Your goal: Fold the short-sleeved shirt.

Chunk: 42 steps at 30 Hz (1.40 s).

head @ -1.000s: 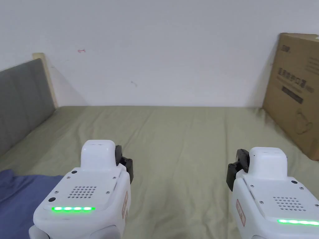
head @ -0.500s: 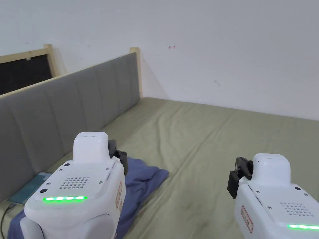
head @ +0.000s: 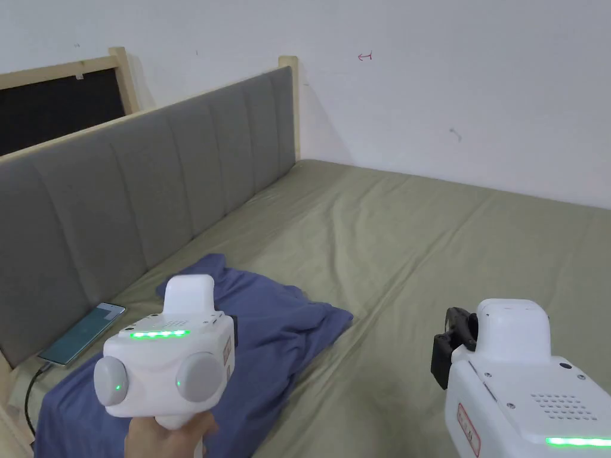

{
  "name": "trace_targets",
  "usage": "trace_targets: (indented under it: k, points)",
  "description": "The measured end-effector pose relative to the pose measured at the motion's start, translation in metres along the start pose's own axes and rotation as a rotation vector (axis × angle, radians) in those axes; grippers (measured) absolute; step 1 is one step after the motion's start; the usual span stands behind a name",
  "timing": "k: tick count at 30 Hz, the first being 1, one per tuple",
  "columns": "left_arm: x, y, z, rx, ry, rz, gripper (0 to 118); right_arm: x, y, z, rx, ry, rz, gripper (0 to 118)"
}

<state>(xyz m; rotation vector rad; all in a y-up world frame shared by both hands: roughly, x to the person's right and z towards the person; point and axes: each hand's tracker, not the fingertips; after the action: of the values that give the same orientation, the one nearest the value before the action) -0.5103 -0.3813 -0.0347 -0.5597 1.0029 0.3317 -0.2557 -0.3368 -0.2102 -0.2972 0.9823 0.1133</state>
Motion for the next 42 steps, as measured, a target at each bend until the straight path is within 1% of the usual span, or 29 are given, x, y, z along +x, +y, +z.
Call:
trace_targets:
  k: [2, 4, 5, 6, 7, 8, 9, 10, 12, 14, 17, 18, 19, 20, 21, 24, 25, 26, 27, 28, 29, 30, 31, 32, 35, 37, 38, 41, 42]
  points:
    - [-0.004, -0.005, -0.037, -0.08, -0.049, 0.042, 0, 0.0, -0.003, -0.007, -0.017, -0.001, 0.007, 0]
    - [0.0, -0.008, -0.064, -0.149, -0.023, -0.001, 0, 0.001, -0.007, -0.016, -0.04, -0.001, 0.007, 0]
    - [0.003, -0.009, -0.075, -0.169, -0.03, -0.019, 8, 0.001, -0.009, -0.021, -0.05, -0.003, 0.007, 0]
    - [0.005, -0.01, -0.087, -0.196, -0.04, -0.035, 40, 0.001, -0.011, -0.026, -0.064, -0.005, 0.009, 0]
    - [0.007, -0.01, -0.099, -0.226, -0.066, -0.035, 76, 0.001, -0.013, -0.03, -0.076, -0.007, 0.011, 0]
    - [0.006, -0.012, -0.114, -0.259, -0.087, -0.014, 109, 0.001, -0.015, -0.034, -0.088, -0.009, 0.013, 0]
    - [0.007, -0.013, -0.127, -0.28, -0.109, -0.001, 118, 0.001, -0.017, -0.038, -0.099, -0.011, 0.014, 0]
    - [0.009, -0.009, -0.132, -0.251, -0.12, 0.027, 112, 0.001, -0.019, -0.041, -0.11, -0.011, 0.016, 0]
    - [0.015, -0.011, -0.153, -0.307, -0.094, 0.013, 114, 0.002, -0.022, -0.047, -0.124, -0.012, 0.022, 0]
    - [0.022, -0.015, -0.175, -0.358, -0.085, -0.029, 115, 0.003, -0.025, -0.052, -0.142, -0.016, 0.026, 0]
    - [0.03, -0.035, -0.206, -0.494, -0.071, -0.059, 114, 0.007, -0.029, -0.058, -0.164, -0.02, 0.027, 0]
    - [0.031, -0.041, -0.21, -0.5, -0.075, -0.053, 116, 0.008, -0.03, -0.059, -0.173, -0.024, 0.027, 0]
    - [0.032, -0.04, -0.203, -0.429, -0.062, -0.056, 114, 0.01, -0.031, -0.06, -0.179, -0.027, 0.026, 0]
    - [0.032, -0.04, -0.201, -0.456, -0.057, -0.052, 107, 0.012, -0.032, -0.061, -0.187, -0.032, 0.023, 0]
    - [0.032, -0.036, -0.196, -0.448, -0.052, -0.044, 89, 0.014, -0.033, -0.062, -0.194, -0.035, 0.018, 0]
    - [0.02, -0.025, -0.191, -0.382, 0.004, 0.026, 41, 0.018, -0.037, -0.064, -0.212, -0.034, -0.018, 0]
    - [0.015, -0.023, -0.192, -0.395, 0.008, 0.035, 34, 0.019, -0.038, -0.063, -0.216, -0.033, -0.03, 0]
    - [0.01, -0.021, -0.193, -0.406, 0.001, 0.048, 21, 0.019, -0.039, -0.062, -0.219, -0.028, -0.037, 0]
    - [0.006, -0.023, -0.191, -0.476, -0.012, 0.103, 21, 0.019, -0.039, -0.061, -0.222, -0.025, -0.041, 0]
    - [0.002, -0.023, -0.188, -0.472, -0.001, 0.111, 16, 0.019, -0.039, -0.059, -0.223, -0.025, -0.039, 0]
    - [-0.004, -0.022, -0.187, -0.477, 0.005, 0.148, 8, 0.019, -0.039, -0.057, -0.222, -0.026, -0.037, 0]
    - [-0.009, -0.021, -0.186, -0.495, -0.042, 0.227, 7, 0.019, -0.039, -0.055, -0.222, -0.029, -0.033, 0]
    - [-0.013, -0.017, -0.185, -0.455, -0.029, 0.233, 7, 0.021, -0.039, -0.053, -0.22, -0.032, -0.033, 0]
    - [-0.015, -0.015, -0.184, -0.463, -0.029, 0.262, 6, 0.022, -0.038, -0.051, -0.218, -0.035, -0.037, 0]
    - [-0.005, -0.006, -0.168, -0.455, -0.037, 0.231, 6, 0.029, -0.033, -0.043, -0.208, -0.054, -0.054, 0]
    - [0.007, 0.002, -0.155, -0.428, -0.076, 0.168, 6, 0.035, -0.027, -0.036, -0.196, -0.073, -0.063, 0]
    - [0.012, 0.008, -0.146, -0.419, -0.076, 0.179, 6, 0.039, -0.023, -0.031, -0.175, -0.083, -0.072, 0]
    - [0.036, 0.03, -0.12, -0.349, -0.205, 0.251, 6, 0.052, -0.01, -0.013, -0.128, -0.124, -0.084, 0]
    - [0.047, 0.037, -0.112, -0.332, -0.249, 0.25, 6, 0.057, -0.006, -0.006, -0.112, -0.137, -0.091, 0]
